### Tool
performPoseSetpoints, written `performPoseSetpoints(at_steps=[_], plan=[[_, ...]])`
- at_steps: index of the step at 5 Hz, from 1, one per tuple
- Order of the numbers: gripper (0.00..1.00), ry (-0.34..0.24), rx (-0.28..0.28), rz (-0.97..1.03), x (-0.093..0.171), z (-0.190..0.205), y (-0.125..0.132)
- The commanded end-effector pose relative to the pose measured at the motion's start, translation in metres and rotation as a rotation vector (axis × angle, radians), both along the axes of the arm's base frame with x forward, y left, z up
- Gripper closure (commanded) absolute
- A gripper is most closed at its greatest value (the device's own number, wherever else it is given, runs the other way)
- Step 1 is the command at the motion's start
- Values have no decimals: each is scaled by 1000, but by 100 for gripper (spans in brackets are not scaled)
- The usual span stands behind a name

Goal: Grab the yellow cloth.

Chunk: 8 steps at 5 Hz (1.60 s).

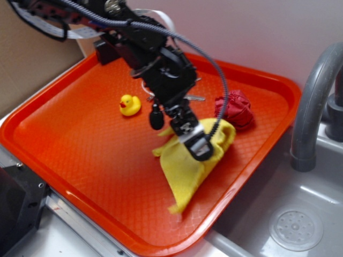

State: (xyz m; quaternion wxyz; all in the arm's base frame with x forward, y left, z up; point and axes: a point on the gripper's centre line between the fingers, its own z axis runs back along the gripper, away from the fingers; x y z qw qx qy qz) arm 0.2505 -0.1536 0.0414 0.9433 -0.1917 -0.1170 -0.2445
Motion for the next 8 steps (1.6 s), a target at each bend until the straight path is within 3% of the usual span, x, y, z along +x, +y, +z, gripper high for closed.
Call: performPoseSetpoints(at_steps=[1,2,3,4,5,6,8], plan=[[0,-71,9,-139,1,32,-34],[0,13,50,-164,-2,12,-34],[0,21,105,-118,-24,8,-25],[0,45,127,-138,-25,3,-26],[33,66,126,-123,-30,-7,-18],[100,96,174,-75,-33,-7,-9],[100,56,228,-12,-42,14,-3]])
